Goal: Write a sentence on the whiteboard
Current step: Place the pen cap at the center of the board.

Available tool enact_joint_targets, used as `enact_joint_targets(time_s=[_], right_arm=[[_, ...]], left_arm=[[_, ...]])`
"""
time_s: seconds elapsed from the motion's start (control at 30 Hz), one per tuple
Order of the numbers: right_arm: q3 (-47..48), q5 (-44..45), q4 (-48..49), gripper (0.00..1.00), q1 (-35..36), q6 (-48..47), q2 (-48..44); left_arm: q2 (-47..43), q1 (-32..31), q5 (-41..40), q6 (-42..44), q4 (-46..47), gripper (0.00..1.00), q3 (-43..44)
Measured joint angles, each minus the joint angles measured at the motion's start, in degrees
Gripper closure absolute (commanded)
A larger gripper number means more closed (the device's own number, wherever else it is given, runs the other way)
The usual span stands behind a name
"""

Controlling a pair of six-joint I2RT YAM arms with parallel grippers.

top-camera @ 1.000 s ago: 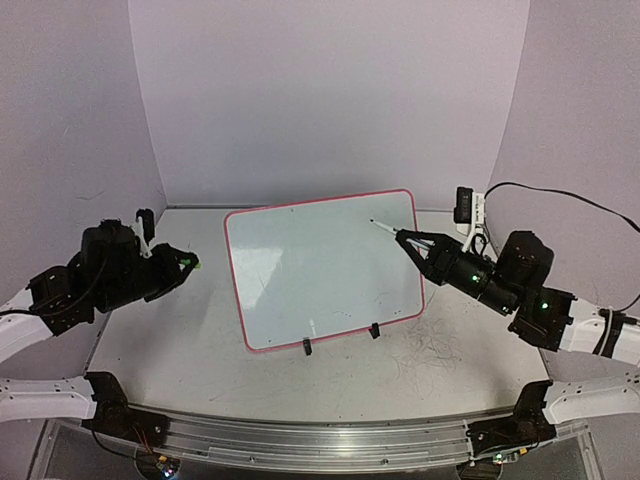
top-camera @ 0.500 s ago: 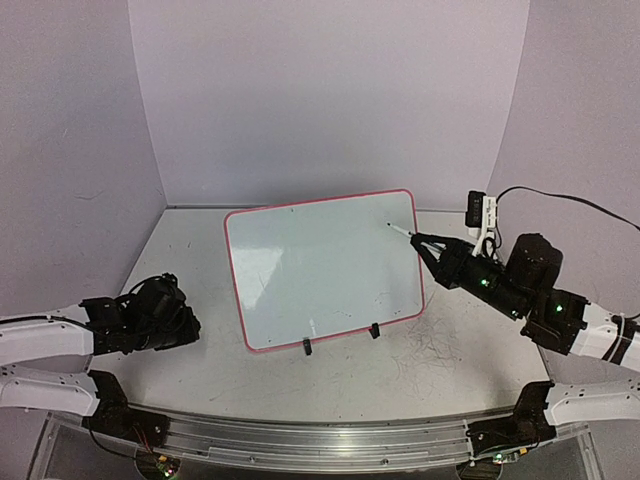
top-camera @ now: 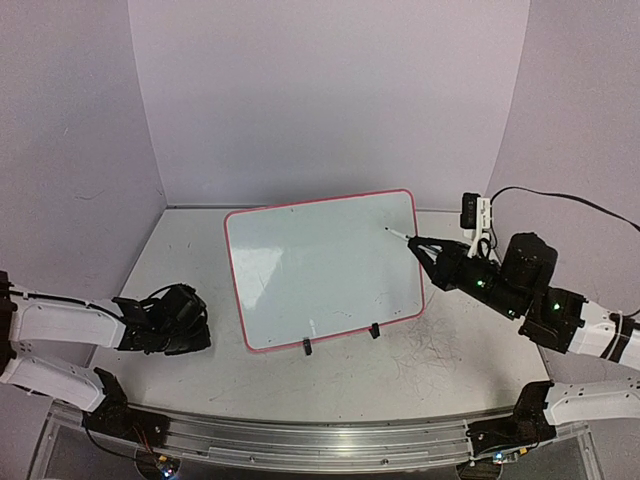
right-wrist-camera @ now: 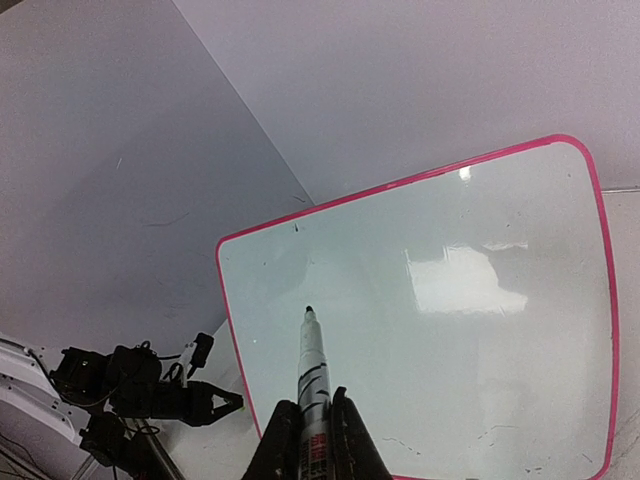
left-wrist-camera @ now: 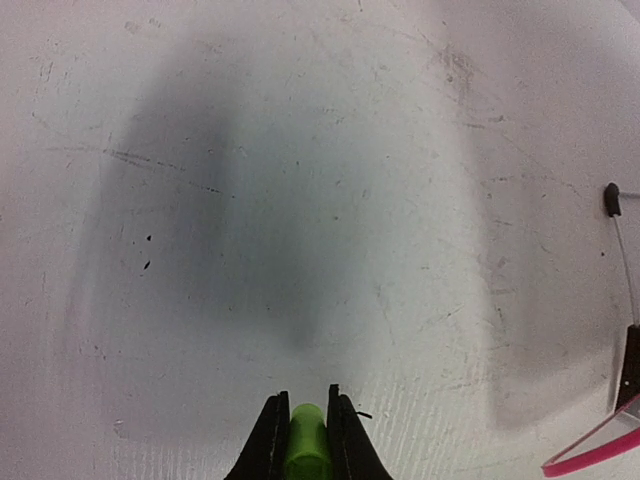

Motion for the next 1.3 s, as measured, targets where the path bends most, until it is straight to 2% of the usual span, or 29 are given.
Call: enact_joint_targets(time_s=[0.27,0.5,0.6,0.73,0.93,1.3], right_arm=[[0.5,0.5,-0.2,1.00,0.0,-0.3,0.9],[0.5,2.0,-0.5,1.00,0.0,-0.2,-0.6],[0.5,3.0,-0.5,1.00,0.0,-0.1,-2.1],[0.4,3.8,-0.5,1.00,0.0,0.0,-3.0],[0.1,4.2,-0.6,1.00,0.0,0.1,-2.9],[-2.5,7.5,-0.5,1.00,0.0,2.3,-3.7]], left_arm=[[8.0,0.0,-0.5,0.9,0.7,0.92,3.7],[11.5,0.0,-1.2,1.5,1.5,0.87,5.2],[11.8,0.0,-1.5,1.5,1.6,0.86,5.3],[11.8,0.0,-1.5,1.5,1.6,0.77,5.3],[11.4,0.0,-1.2,1.6,1.5,0.69,5.3],[6.6,0.0,-0.8,2.4,1.3,0.60,5.3]])
